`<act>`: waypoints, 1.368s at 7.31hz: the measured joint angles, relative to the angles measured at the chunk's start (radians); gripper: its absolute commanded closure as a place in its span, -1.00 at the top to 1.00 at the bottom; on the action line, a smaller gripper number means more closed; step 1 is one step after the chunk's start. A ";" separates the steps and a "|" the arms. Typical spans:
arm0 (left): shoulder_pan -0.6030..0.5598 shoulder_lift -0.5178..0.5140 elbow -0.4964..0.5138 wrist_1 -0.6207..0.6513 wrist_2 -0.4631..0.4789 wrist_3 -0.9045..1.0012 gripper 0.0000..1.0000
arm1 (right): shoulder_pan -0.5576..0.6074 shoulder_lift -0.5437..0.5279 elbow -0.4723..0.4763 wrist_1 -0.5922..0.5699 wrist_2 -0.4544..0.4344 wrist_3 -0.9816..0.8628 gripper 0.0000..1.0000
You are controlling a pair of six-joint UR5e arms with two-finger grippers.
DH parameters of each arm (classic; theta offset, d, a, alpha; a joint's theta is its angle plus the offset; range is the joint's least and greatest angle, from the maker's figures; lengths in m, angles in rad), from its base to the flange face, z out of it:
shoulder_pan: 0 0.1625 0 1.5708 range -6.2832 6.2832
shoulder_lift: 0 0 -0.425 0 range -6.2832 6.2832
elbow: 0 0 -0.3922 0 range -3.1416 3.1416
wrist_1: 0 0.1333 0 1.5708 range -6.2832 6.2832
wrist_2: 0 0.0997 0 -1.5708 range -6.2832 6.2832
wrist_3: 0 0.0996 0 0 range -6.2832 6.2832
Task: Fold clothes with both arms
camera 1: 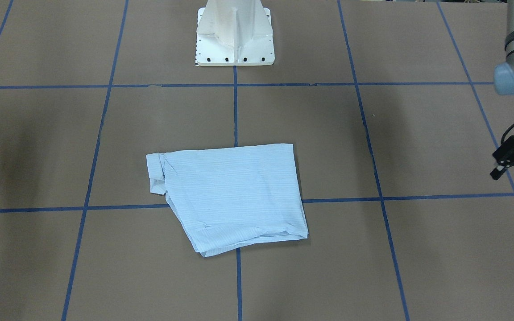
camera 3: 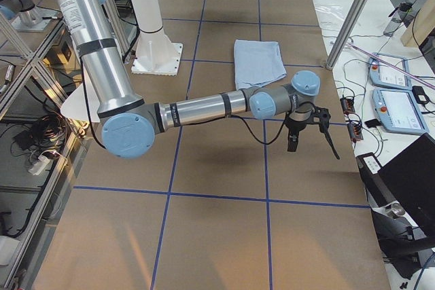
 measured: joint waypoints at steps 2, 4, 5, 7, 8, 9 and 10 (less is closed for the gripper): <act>-0.146 0.067 -0.048 0.200 -0.086 0.276 1.00 | 0.103 -0.173 0.067 -0.026 0.014 -0.280 1.00; -0.204 0.177 -0.186 0.312 -0.100 0.352 1.00 | 0.135 -0.254 0.092 -0.026 0.031 -0.413 1.00; -0.210 0.214 -0.237 0.330 -0.098 0.365 1.00 | 0.142 -0.264 0.097 -0.026 0.035 -0.436 1.00; -0.209 0.231 -0.262 0.339 -0.093 0.392 1.00 | 0.145 -0.273 0.098 -0.020 0.020 -0.439 1.00; -0.208 0.233 -0.265 0.339 -0.094 0.393 1.00 | 0.144 -0.271 0.086 -0.017 0.015 -0.434 1.00; -0.207 0.235 -0.267 0.344 -0.098 0.393 1.00 | 0.144 -0.269 0.078 -0.016 0.019 -0.430 1.00; -0.207 0.235 -0.276 0.360 -0.107 0.391 1.00 | 0.145 -0.271 0.093 -0.019 0.026 -0.429 1.00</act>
